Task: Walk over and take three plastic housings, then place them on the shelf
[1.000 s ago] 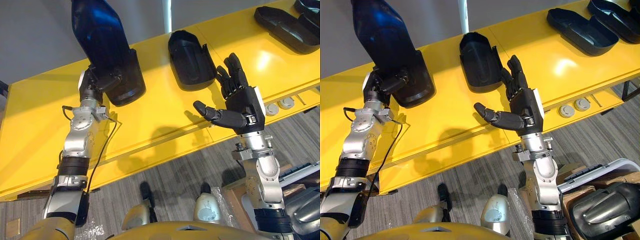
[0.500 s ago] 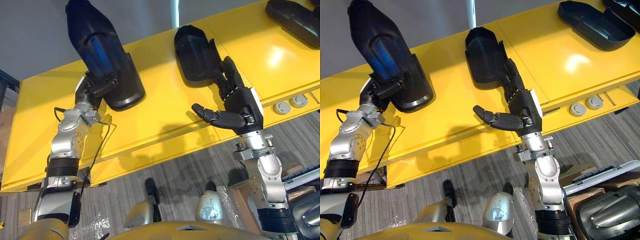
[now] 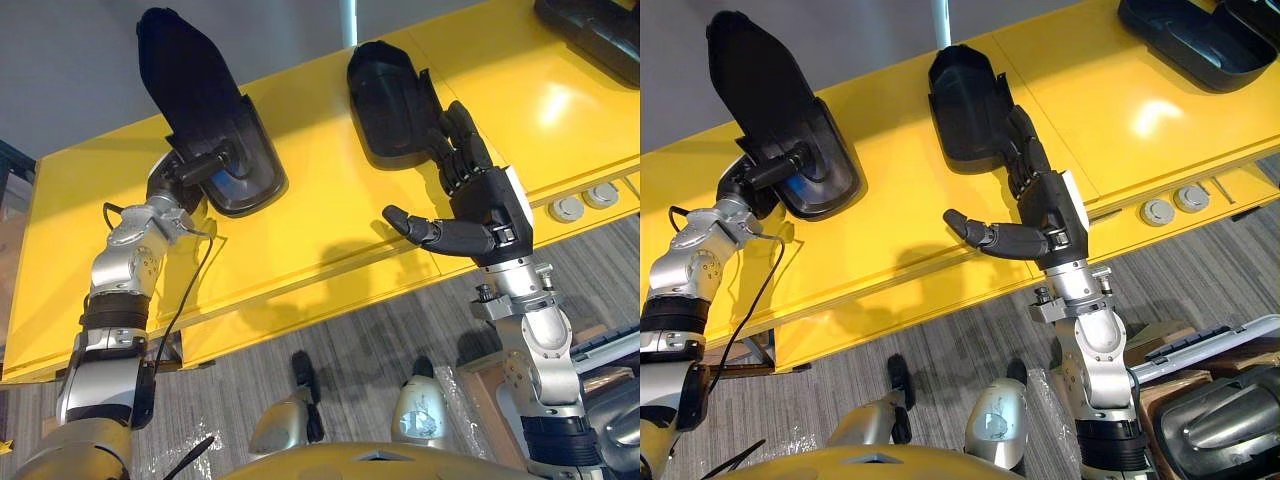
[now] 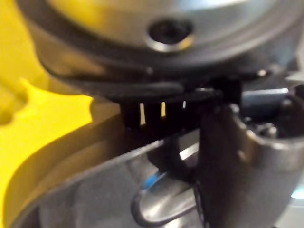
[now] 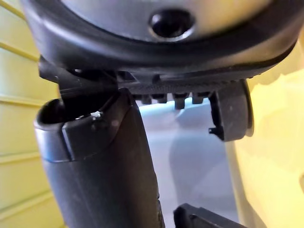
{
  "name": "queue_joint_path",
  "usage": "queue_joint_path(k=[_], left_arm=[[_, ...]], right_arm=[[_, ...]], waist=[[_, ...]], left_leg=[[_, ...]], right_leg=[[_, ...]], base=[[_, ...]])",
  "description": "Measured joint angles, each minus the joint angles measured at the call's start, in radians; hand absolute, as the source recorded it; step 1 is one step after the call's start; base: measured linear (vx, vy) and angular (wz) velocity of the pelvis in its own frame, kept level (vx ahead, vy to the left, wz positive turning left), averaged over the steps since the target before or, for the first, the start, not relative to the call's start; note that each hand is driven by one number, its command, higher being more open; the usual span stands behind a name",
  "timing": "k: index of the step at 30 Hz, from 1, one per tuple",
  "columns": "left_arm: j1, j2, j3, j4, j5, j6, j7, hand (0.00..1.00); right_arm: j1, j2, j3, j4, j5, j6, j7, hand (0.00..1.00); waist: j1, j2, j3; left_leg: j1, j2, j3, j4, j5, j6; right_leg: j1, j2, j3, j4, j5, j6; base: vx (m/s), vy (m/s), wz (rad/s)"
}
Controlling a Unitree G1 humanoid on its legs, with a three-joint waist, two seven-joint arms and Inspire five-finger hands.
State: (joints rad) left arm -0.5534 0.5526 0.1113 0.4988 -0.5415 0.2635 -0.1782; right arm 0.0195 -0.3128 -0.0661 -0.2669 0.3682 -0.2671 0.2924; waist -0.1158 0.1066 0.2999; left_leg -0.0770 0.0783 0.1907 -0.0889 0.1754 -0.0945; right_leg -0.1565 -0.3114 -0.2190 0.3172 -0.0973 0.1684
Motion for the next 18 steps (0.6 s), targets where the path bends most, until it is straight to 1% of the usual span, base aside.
queue_joint_path(k=[4, 11, 18], left_arm=[[-0.010, 0.019, -0.038, 0.002, 0.041, -0.003, 0.006, 1.00], [-0.011, 0.019, -0.048, 0.004, 0.043, -0.009, 0.020, 1.00], [-0.009, 0.019, -0.058, 0.004, 0.040, -0.041, 0.027, 1.00]], right_arm=[[0.000, 0.000, 0.000, 0.000, 0.000, 0.005, 0.007, 1.00], [0.000, 0.000, 0.000, 0.000, 0.000, 0.005, 0.008, 1.00], [0.000, 0.001, 0.001, 0.000, 0.000, 0.004, 0.008, 1.00]], waist=[[-0.001, 0.002, 0.002], [-0.001, 0.000, 0.004], [0.001, -0.012, 0.011]], left_leg=[[0.002, 0.000, 0.001, 0.000, -0.001, -0.001], [0.006, 0.001, 0.001, 0.000, -0.001, -0.002], [0.010, -0.001, 0.000, 0.000, 0.000, -0.001]], right_leg=[[-0.001, -0.002, 0.003, 0.007, -0.001, 0.003], [-0.004, -0.002, 0.005, 0.016, -0.008, 0.003], [0.000, -0.002, 0.005, 0.015, -0.007, 0.005]], base=[[0.00, 0.000, 0.00], [0.00, 0.000, 0.00], [0.00, 0.000, 0.00]])
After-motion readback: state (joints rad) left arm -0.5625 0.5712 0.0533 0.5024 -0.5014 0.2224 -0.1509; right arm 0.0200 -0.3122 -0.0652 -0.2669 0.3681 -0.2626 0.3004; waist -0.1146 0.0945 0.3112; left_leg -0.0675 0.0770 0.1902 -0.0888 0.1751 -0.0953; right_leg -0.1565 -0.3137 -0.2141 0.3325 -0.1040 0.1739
